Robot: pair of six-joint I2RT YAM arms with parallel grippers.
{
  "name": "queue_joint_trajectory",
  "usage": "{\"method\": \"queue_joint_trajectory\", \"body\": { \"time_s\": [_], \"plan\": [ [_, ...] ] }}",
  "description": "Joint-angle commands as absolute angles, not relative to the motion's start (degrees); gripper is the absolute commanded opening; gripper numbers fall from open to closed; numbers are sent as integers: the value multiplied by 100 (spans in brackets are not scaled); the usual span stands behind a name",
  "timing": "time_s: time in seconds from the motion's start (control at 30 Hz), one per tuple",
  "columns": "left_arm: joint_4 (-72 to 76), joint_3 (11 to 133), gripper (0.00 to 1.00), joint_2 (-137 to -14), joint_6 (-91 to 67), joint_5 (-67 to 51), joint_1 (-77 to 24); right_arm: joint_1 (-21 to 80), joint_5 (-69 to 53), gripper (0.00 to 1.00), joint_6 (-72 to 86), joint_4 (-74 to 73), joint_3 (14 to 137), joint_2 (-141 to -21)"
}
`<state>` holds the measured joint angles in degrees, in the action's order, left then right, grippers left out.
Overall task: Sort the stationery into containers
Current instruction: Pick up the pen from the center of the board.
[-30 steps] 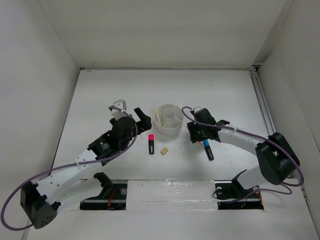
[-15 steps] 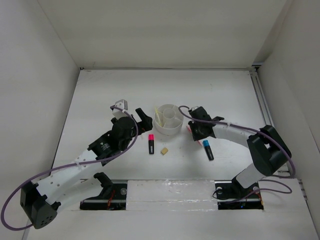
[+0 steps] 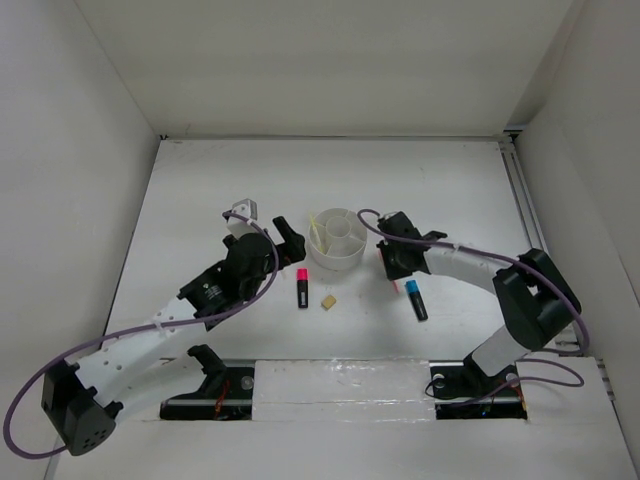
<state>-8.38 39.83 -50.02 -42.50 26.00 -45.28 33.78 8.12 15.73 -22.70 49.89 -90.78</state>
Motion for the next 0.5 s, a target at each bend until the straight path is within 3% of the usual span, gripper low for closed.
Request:
{"method": "queue_joint_trajectory", "body": {
  "time_s": [0.0, 0.23, 0.47],
  "plan": [
    [-747, 3947, 100, -5071, -4298, 2707, -4526, 3375, 1195, 0, 1854, -2373, 5045, -8415],
    [-1133, 3894, 100, -5712, -4824, 2952, -4526, 3516, 1169, 0, 1934, -2312, 4975, -6516],
    [-1310, 4069, 98, -6389, -5607, 3208, -4526, 3779, 1169, 0, 1758, -2795, 5501, -5600]
  ]
}}
